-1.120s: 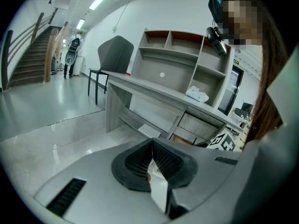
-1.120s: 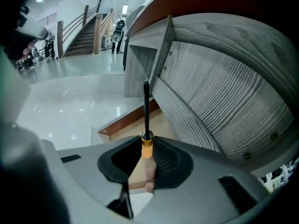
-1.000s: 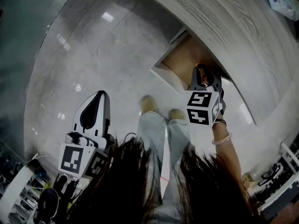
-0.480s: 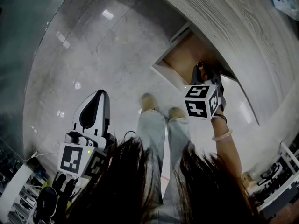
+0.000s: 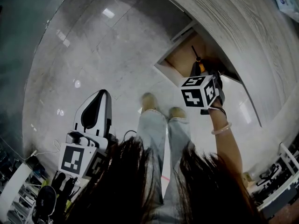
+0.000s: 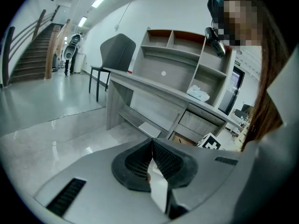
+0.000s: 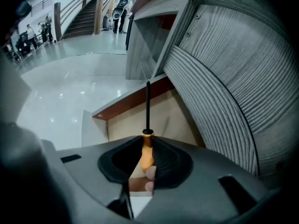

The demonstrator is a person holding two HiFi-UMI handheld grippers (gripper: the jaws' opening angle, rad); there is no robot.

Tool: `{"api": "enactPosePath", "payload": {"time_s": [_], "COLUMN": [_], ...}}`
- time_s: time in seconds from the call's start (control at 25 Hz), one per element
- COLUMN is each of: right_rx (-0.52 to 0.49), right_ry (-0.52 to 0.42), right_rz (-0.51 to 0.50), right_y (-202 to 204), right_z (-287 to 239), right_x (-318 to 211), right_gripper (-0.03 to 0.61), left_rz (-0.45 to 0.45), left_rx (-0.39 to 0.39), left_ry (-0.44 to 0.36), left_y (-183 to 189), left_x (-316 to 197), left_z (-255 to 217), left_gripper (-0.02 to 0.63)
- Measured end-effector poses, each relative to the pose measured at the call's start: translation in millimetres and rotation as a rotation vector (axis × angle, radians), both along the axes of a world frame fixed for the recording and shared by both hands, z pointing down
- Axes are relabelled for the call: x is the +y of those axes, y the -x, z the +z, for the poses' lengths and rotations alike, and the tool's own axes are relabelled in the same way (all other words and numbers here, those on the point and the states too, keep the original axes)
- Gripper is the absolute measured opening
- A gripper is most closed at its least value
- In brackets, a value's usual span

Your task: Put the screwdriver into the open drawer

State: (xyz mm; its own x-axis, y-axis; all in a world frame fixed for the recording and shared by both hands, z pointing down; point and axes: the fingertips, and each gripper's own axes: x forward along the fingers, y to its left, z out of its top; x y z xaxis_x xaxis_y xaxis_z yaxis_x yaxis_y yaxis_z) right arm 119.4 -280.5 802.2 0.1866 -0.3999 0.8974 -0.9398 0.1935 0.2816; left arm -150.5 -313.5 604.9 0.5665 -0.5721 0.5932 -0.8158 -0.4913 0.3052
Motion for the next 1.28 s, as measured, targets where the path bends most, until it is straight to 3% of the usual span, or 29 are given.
{"api": "enactPosePath", "payload": {"time_s": [0.52,1.28], "right_rx": [0.074,0.025], "right_ry": [0.053,0.062], "right_rz": [0.013,0.005], "right_y": [-14.3,-8.4], "right_z": [10.2,13.9], "right_x": [0.5,3.9], "right_gripper": [0.054,0.054], "left_rz": [-0.006,-0.011], "left_rx": [0.001,0.001], "left_ry": [0.012,0.014], "left_y": [0.1,-5.3], "left_x": [1.0,3.5], "left_z": [1.0,4.9], "left_gripper": [0.017,0.017]}}
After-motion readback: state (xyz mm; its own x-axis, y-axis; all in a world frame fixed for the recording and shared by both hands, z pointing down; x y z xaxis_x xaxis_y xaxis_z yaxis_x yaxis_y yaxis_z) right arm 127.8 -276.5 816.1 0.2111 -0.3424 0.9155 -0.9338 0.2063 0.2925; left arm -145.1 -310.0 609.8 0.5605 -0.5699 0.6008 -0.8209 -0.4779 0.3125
